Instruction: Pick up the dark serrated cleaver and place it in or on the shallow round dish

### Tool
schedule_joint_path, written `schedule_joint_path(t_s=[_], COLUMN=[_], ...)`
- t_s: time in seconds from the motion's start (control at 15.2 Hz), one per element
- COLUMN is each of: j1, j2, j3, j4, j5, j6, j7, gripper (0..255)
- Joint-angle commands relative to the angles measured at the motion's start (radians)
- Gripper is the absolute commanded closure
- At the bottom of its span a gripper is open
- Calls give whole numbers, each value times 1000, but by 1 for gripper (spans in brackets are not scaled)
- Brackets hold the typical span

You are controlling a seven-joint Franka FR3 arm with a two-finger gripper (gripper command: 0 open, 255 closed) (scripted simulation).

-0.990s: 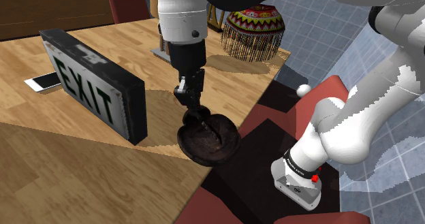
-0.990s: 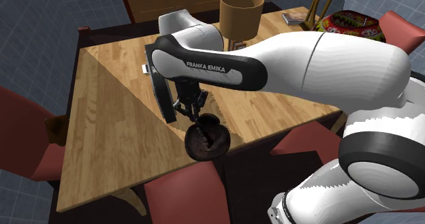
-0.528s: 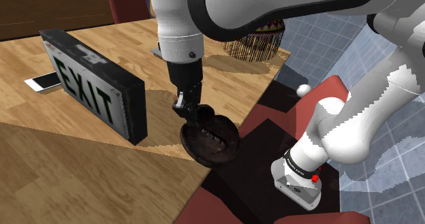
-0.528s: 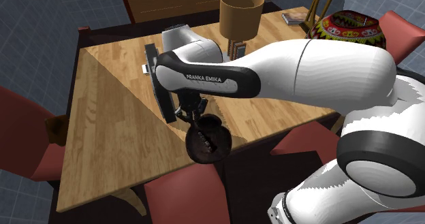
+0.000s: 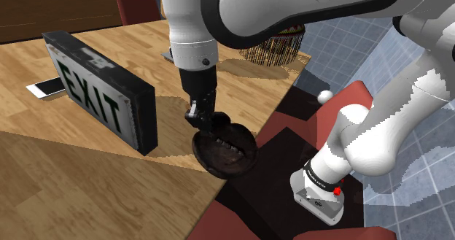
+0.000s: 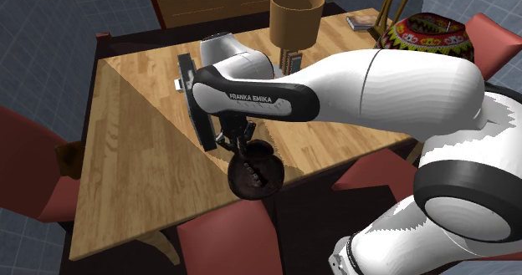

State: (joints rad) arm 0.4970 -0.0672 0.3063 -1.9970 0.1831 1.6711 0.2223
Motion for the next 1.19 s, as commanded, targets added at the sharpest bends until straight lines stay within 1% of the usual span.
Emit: schedule_joint_path(t_s=[0.0, 0.33, 0.59, 1.12], j1=[0, 0, -8, -8], j2=[0, 0, 27, 27], j3=[0, 0, -8, -8], j4=[0, 0, 152, 152], j5=[0, 0, -13, -13], j6=[0, 0, -126, -126], j7=[0, 0, 10, 10], gripper=[0, 0, 0, 0])
